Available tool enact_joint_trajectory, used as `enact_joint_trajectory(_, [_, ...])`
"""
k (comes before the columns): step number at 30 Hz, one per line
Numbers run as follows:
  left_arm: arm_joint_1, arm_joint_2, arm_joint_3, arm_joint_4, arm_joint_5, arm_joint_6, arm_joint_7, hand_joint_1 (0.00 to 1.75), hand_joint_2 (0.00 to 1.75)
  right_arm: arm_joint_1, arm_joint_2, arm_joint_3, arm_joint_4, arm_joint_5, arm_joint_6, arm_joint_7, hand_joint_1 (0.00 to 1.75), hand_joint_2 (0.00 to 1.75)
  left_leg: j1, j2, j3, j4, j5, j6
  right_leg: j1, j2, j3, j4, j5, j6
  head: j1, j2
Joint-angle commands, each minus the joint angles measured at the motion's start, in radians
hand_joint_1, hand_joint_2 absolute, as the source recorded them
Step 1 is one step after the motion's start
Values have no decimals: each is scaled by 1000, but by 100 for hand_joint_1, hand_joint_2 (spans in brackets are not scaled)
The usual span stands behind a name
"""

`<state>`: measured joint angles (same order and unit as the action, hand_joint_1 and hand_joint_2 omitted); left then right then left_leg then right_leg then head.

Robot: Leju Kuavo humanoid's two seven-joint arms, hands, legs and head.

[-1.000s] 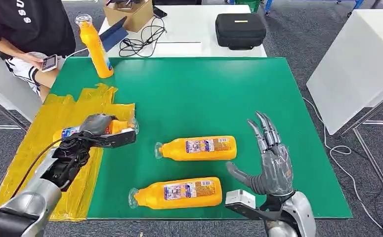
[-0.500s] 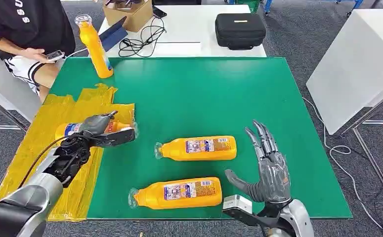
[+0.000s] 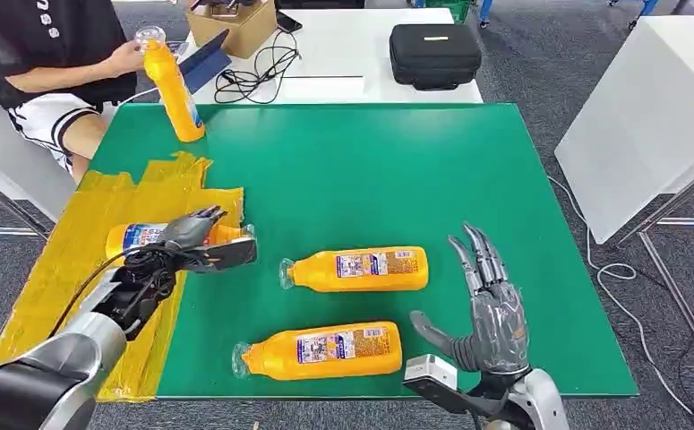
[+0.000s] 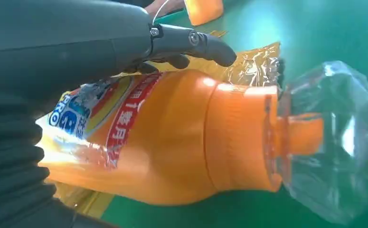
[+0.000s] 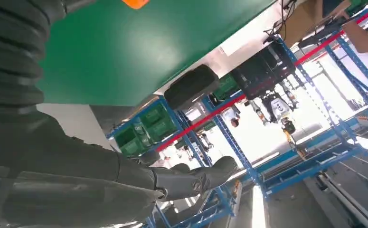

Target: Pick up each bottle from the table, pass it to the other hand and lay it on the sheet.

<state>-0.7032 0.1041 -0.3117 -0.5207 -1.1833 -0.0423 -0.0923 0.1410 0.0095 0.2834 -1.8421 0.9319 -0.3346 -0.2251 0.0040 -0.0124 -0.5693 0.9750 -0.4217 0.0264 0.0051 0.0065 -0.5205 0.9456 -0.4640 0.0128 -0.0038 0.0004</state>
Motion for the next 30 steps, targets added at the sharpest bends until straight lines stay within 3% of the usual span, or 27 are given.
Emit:
enact_joint_trajectory(1, [-29,-3,-39,30,3,2,-1,0,175,-13,4,-24,38,-13,-1,-5,0,175,0,0,3,0,-1,-1,0,-1,3,-1,-1,1,0,0])
enact_joint_trajectory(19, [-68,8,-40,-93,61,-16,-38,0,175,11,0,-42,12,-9,-1,10,0,175,1,0,1,0,-1,-1,1,-1,2,-1,-1,1,0,0])
enact_joint_trajectory(22, [-69,21,-45,-143,92,-21,-49,0,175,6,-4,-48,21,62,-15,36,0,175,1,0,2,1,-2,-1,1,-1,3,0,-1,1,0,0])
enact_joint_trajectory(25, [-77,22,-51,-186,105,-20,-45,0,175,-19,-8,-82,41,378,-113,153,0,175,1,0,1,1,-1,-1,1,-1,2,0,-1,1,0,0])
enact_joint_trajectory(28, [-32,7,-15,-271,180,1,-99,0,175,-76,-43,-94,77,312,-13,168,0,175,1,1,2,1,-1,-1,1,0,3,0,-1,1,0,0])
enact_joint_trajectory(30, [25,5,-23,-365,179,47,-95,0,175,-116,-53,-112,127,303,-12,164,0,175,1,3,4,0,-2,0,1,2,4,-2,0,2,0,0])
